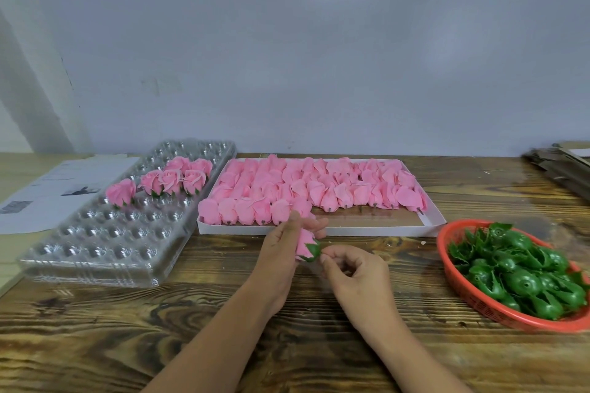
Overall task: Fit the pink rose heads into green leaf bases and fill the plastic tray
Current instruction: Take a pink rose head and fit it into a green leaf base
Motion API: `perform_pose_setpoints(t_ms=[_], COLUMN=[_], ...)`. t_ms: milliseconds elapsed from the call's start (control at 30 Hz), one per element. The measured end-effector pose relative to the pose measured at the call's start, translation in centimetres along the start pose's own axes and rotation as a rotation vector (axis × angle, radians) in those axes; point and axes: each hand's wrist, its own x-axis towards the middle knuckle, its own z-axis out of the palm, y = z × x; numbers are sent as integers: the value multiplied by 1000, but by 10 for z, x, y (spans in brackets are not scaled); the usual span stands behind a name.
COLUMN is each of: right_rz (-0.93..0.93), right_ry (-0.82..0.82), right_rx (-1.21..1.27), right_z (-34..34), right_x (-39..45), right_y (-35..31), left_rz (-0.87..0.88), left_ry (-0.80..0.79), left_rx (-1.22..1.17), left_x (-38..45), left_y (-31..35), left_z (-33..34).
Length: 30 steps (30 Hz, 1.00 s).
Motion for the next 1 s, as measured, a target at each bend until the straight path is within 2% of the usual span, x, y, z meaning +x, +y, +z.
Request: perform_pose_setpoints(t_ms=[333, 533, 733, 867, 1000], right_rz=[-31, -148, -190, -175, -106], right_ry=[-44, -39, -68, -105, -88], right_rx=[-132, -220, -274, -363, -325], right_z=[1, -3, -5, -2, -1], right_x=[-1, -1, 1, 0, 2], right_y=[6, 0, 0, 3, 3], left_rz=[-2, -10, -5, 3, -4], left_ry=[3, 9, 21, 14, -15], left_rx=[51, 89, 121, 124, 83], left_x=[2, 0, 1, 1, 0], left_y=[-3, -2, -3, -1, 4], left_z=[-2, 0, 0, 0, -1])
